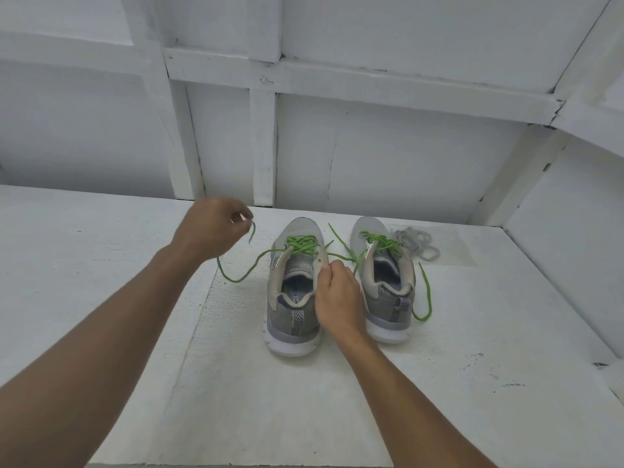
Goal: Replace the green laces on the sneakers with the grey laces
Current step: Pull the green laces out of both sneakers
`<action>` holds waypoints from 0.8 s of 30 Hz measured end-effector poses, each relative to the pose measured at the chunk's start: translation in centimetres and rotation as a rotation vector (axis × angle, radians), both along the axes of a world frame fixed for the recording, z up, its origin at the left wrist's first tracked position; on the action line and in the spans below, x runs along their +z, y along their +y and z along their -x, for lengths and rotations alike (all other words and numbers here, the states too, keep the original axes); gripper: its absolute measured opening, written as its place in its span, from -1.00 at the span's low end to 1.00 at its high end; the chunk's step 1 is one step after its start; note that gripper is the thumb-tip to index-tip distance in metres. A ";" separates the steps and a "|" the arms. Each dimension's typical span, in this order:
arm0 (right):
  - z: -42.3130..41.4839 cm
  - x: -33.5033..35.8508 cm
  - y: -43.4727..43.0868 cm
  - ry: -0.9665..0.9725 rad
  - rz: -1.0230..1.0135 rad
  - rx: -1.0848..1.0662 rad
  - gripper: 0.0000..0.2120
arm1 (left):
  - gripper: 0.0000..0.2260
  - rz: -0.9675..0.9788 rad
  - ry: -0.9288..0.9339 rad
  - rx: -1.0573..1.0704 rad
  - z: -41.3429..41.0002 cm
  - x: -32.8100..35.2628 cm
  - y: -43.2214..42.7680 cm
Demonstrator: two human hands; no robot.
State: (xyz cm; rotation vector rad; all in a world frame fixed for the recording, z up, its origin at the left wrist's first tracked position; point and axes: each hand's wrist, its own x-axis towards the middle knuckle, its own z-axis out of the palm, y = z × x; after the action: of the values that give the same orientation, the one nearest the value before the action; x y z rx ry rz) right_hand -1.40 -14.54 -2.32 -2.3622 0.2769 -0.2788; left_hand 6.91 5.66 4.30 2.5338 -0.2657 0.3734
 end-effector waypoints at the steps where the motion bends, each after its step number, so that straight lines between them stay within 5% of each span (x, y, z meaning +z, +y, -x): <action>1: 0.0 0.0 0.0 0.000 -0.005 -0.002 -0.77 | -0.84 -0.036 0.040 -0.030 0.2 -0.6 -0.3; 12: -0.3 0.6 -0.7 0.104 0.043 0.059 -0.65 | -0.76 0.212 0.107 -0.067 3.1 -3.7 -4.4; 17: -0.5 3.5 -0.9 -0.013 0.360 0.099 -0.70 | -0.76 0.317 0.101 0.031 3.8 -5.4 -5.5; 20: -1.8 4.7 0.0 -0.184 0.503 0.274 -0.73 | -0.78 0.425 0.094 0.083 4.3 -6.1 -5.9; 24: -4.4 4.5 1.2 -0.167 0.606 0.453 -0.79 | -0.79 0.522 0.092 0.155 4.5 -6.9 -6.4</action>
State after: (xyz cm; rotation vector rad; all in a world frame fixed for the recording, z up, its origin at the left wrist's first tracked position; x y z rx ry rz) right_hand 2.98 -13.34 2.19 -2.8782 -0.4871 -0.3737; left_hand 2.45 -0.69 -2.64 2.0522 0.0617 0.3322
